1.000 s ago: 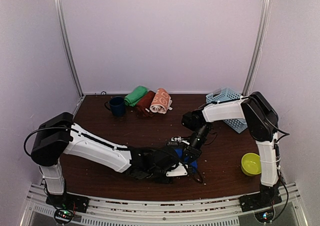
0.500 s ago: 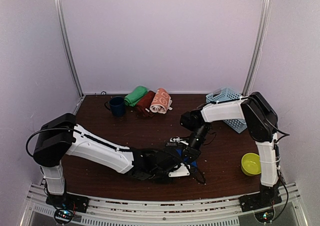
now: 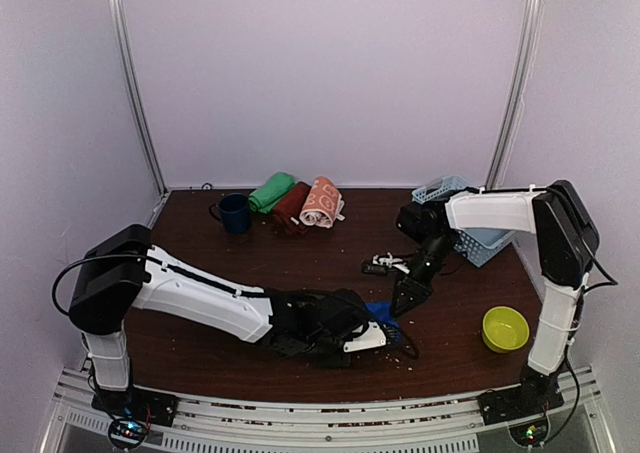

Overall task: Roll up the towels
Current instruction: Roll the towel at the center of the board, then pick up the towel from the center of the board.

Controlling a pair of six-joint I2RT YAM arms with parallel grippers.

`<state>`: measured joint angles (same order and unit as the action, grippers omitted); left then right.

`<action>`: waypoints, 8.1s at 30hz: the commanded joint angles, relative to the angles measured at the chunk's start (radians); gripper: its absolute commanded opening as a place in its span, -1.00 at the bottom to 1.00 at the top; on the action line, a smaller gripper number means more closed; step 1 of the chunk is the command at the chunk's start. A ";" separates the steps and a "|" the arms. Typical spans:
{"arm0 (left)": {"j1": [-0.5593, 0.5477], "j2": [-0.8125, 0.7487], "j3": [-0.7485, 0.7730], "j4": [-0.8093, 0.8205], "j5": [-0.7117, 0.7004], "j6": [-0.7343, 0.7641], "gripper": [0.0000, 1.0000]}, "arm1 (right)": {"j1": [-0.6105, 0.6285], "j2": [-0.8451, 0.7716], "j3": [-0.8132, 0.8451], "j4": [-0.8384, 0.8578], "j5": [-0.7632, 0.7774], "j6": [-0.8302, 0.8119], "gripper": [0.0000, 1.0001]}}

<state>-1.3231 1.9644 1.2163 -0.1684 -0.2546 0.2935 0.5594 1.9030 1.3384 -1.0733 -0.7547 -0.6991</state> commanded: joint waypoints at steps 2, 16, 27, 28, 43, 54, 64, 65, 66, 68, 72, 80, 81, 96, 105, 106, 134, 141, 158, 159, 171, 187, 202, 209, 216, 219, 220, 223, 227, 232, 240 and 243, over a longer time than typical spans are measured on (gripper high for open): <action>-0.005 0.001 0.030 -0.119 0.096 -0.076 -0.61 | 0.082 0.070 -0.016 0.155 0.177 0.124 -0.63; 0.016 0.030 0.071 -0.256 0.177 -0.242 -0.73 | 0.124 0.148 0.220 0.080 0.239 0.179 -0.69; 0.161 0.088 0.203 -0.373 0.641 -0.360 -0.73 | 0.017 -0.328 0.257 0.060 -0.011 0.235 -0.31; 0.171 0.088 0.195 -0.357 0.688 -0.375 -0.73 | 0.017 -0.355 0.279 0.041 -0.069 0.206 -0.31; 0.341 0.352 0.324 -0.368 1.180 -0.569 -0.80 | 0.353 -0.648 -0.176 0.093 0.111 -0.071 0.04; 0.354 0.391 0.341 -0.430 1.169 -0.530 -0.80 | 0.515 -0.555 -0.474 0.542 0.611 0.001 0.12; 0.365 0.418 0.371 -0.480 1.154 -0.488 -0.81 | 0.547 -0.374 -0.603 0.829 0.805 -0.029 0.20; 0.368 0.417 0.371 -0.483 1.154 -0.482 -0.81 | 0.550 -0.354 -0.601 0.831 0.817 -0.028 0.19; 0.371 0.415 0.371 -0.487 1.154 -0.476 -0.80 | 0.553 -0.336 -0.600 0.833 0.826 -0.030 0.16; 0.376 0.411 0.377 -0.501 1.146 -0.452 -0.74 | 0.553 -0.301 -0.602 0.833 0.834 -0.046 0.09; 0.394 0.356 0.393 -0.559 1.032 -0.378 -0.36 | 0.554 -0.243 -0.584 0.771 0.825 -0.095 -0.30; 0.472 -0.029 0.212 -0.371 0.575 -0.418 0.04 | 0.553 -0.237 -0.431 0.463 0.603 -0.016 -0.52; 0.470 -0.085 0.172 -0.323 0.534 -0.425 0.05 | 0.552 -0.232 -0.406 0.424 0.566 -0.003 -0.53; -0.081 -0.637 -0.300 0.167 -0.399 -0.125 0.08 | 0.327 0.131 0.002 0.011 0.241 0.033 -0.61; -0.186 -0.439 -0.252 0.084 -0.245 -0.054 0.12 | 0.256 0.330 0.167 -0.105 0.138 0.007 -0.62; -0.186 -0.391 -0.234 0.074 -0.241 -0.065 0.12 | 0.256 0.334 0.169 -0.100 0.142 0.011 -0.62; -0.030 -0.031 -0.052 -0.068 -0.028 -0.085 0.25 | 0.255 0.353 0.189 -0.087 0.151 0.025 -0.61; -0.028 0.001 -0.049 -0.060 -0.088 -0.093 -0.02 | 0.245 0.340 0.196 -0.095 0.126 0.018 -0.60; 0.094 0.089 -0.016 -0.127 0.262 -0.264 -0.45 | -0.019 -0.236 0.216 -0.138 0.089 0.100 -0.15; 0.117 0.099 -0.007 -0.139 0.304 -0.272 -0.46 | -0.037 -0.294 0.197 -0.114 0.083 0.112 -0.16; 0.260 0.252 0.161 -0.300 0.658 -0.295 -0.50 | -0.042 -0.855 -0.109 0.100 0.057 0.048 -0.19; 0.325 0.304 0.197 -0.326 0.793 -0.322 -0.53 | 0.363 -0.832 -0.350 0.197 0.444 -0.048 -0.35; 0.338 0.342 0.223 -0.342 0.838 -0.309 -0.53 | 0.513 -0.655 -0.644 0.764 0.845 -0.104 0.10; 0.347 0.370 0.248 -0.370 0.853 -0.302 -0.53 | 0.513 -0.521 -0.649 0.876 0.852 -0.143 0.22; 0.353 0.377 0.253 -0.370 0.867 -0.294 -0.54 | 0.514 -0.364 -0.630 0.942 0.883 -0.158 0.27; 0.357 0.382 0.258 -0.375 0.865 -0.285 -0.53 | 0.514 -0.310 -0.622 0.960 0.910 -0.164 0.28; 0.359 0.386 0.264 -0.382 0.867 -0.279 -0.53 | 0.516 -0.298 -0.622 0.971 0.922 -0.166 0.28; 0.368 0.396 0.277 -0.401 0.877 -0.263 -0.51 | 0.515 -0.264 -0.623 0.991 0.944 -0.179 0.22; 0.390 0.391 0.284 -0.412 0.901 -0.247 -0.40 | 0.515 -0.206 -0.612 0.992 0.946 -0.187 0.07; 0.417 0.318 0.244 -0.406 0.756 -0.295 -0.01 | 0.509 -0.132 -0.589 0.968 0.933 -0.197 -0.11; 0.520 0.009 0.035 -0.267 0.599 -0.398 0.18 | 0.484 -0.025 -0.494 0.807 0.812 -0.176 -0.28; 0.553 -0.103 -0.027 -0.238 0.510 -0.435 0.18 | 0.471 0.004 -0.464 0.766 0.792 -0.166 -0.40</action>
<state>-0.8272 1.9808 1.2572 -0.3954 0.4534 -0.0788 1.0496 1.8019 0.9108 -0.0166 0.1673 -0.8799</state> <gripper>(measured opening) 0.590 0.333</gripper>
